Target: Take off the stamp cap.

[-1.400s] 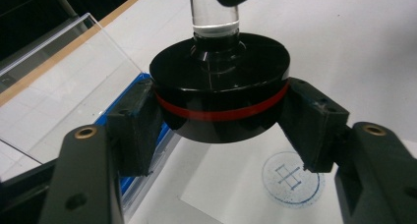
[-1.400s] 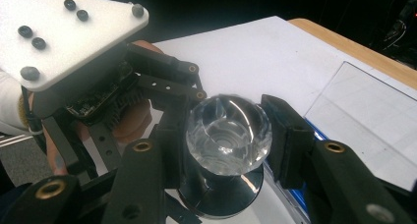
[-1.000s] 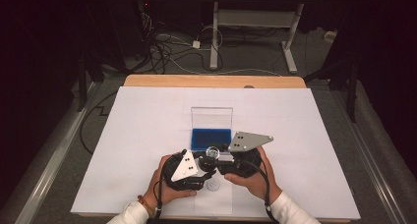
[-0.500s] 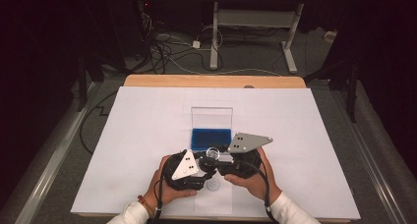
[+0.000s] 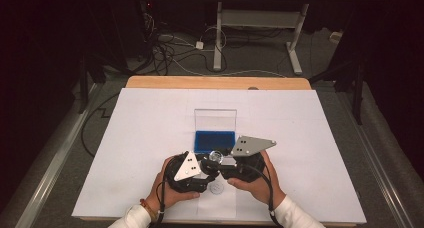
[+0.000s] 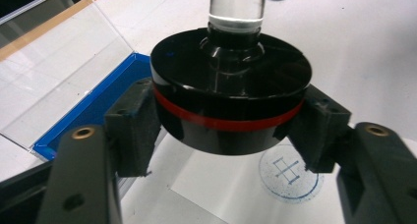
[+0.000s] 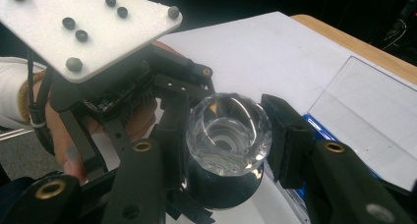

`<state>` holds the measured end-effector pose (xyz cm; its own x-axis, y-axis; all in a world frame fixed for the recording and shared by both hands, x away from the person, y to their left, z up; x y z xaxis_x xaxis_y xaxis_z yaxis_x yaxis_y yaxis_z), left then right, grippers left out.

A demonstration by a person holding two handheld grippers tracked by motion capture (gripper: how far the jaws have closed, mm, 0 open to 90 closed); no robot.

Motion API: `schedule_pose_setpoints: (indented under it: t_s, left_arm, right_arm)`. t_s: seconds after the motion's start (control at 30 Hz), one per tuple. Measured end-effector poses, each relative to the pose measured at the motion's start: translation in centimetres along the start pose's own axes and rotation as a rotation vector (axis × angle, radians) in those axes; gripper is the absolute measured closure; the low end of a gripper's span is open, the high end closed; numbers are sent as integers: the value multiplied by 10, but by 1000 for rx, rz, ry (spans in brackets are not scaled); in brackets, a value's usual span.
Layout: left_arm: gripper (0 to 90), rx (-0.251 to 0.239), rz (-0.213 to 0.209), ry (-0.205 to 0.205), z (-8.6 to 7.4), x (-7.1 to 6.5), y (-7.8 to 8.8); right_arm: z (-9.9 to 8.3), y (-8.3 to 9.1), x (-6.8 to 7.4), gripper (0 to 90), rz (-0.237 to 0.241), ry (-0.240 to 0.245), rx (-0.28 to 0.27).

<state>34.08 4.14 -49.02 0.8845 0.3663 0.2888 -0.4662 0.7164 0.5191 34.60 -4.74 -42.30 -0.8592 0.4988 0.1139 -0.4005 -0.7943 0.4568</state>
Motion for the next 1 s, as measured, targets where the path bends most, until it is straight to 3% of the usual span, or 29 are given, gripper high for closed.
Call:
schedule_pose_setpoints:
  t_s: [0.13,0.4,0.6,0.67,0.83,1.0]
  left_arm:
    - [359,19,6,-12,0,0,0]
    - [366,71,-31,-45,-2,-1,1]
    - [367,101,-31,-71,-3,-1,2]
    - [368,100,-24,-71,-3,-1,2]
    - [368,87,-61,-20,-3,-2,-1]
    - [368,86,-69,-19,-3,-2,-1]
  right_arm:
    - [0,0,0,574,0,-4,0]
    - [-4,-1,-1,575,11,-30,15]
    - [-6,-1,-3,575,23,-47,31]
    - [-7,-1,-4,576,29,-59,32]
    - [-7,-1,-5,576,24,-51,31]
    - [-8,0,-4,576,19,-53,24]
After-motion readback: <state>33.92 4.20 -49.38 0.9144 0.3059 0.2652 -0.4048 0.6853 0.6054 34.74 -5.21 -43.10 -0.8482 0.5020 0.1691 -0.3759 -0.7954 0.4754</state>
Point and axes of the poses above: each handheld gripper's, and its own axes: y roughly backward along the jaws, z roughly out of its top, x roughly to its left, the point moved 8 cm from there along -y, roughly forward along the jaws, and after that the axes turned 9 degrees about -y, right-handed, at the moved point
